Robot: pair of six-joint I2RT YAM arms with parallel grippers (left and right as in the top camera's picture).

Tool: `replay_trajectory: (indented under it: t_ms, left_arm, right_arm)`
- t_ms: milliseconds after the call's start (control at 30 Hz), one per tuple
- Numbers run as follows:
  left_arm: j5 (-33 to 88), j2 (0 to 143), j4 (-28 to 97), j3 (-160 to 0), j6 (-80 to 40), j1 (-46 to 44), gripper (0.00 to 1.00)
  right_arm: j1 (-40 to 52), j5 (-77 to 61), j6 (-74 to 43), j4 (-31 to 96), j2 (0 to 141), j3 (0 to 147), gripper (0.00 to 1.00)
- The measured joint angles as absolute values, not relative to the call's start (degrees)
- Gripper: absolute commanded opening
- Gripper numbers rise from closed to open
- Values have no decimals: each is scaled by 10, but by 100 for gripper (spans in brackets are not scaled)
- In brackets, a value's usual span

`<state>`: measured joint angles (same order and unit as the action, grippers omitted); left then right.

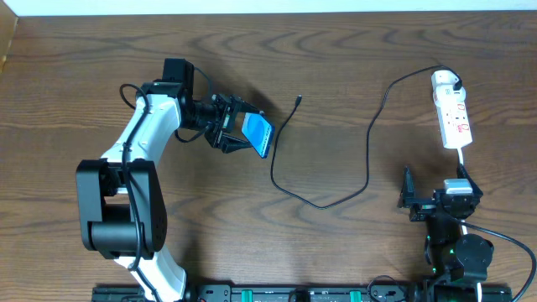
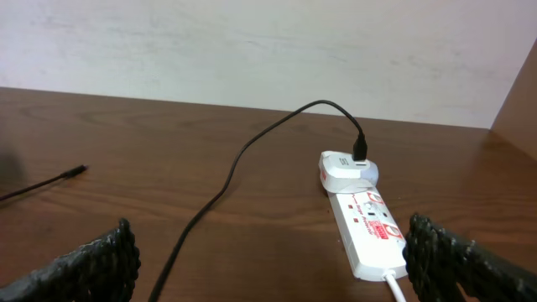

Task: Plug charger to phone and switch on socket
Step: 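Carry the upright phone right toward the table center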

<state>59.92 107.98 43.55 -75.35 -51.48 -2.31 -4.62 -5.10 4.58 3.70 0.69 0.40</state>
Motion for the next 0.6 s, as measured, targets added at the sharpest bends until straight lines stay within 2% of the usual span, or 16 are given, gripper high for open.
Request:
replay_trajectory:
  t_ms: [600]
  left_arm:
    - [604,1080,432,-754,-585,-23,63]
  right_arm:
    - [-46,-51,46,37,7,4,99]
